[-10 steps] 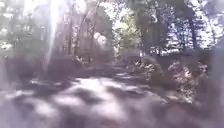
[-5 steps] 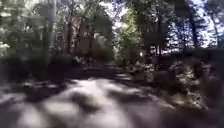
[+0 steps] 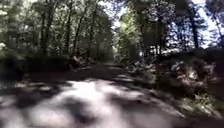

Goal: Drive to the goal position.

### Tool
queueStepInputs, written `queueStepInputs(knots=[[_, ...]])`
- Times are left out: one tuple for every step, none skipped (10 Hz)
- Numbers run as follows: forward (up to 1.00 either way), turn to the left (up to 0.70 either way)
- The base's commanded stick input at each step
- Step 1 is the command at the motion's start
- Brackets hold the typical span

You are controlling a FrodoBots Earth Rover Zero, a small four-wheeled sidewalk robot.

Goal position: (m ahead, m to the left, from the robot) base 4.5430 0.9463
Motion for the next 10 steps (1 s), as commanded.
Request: queueStepInputs(knots=[[0.45, 0.00], [0.45, 0.00], [0.45, 0.00], [0.45, 0.00], [0.45, 0.00], [0.45, 0.00], [0.45, 0.17], [0.45, 0.27], [0.45, 0.05], [0.45, 0.00]])
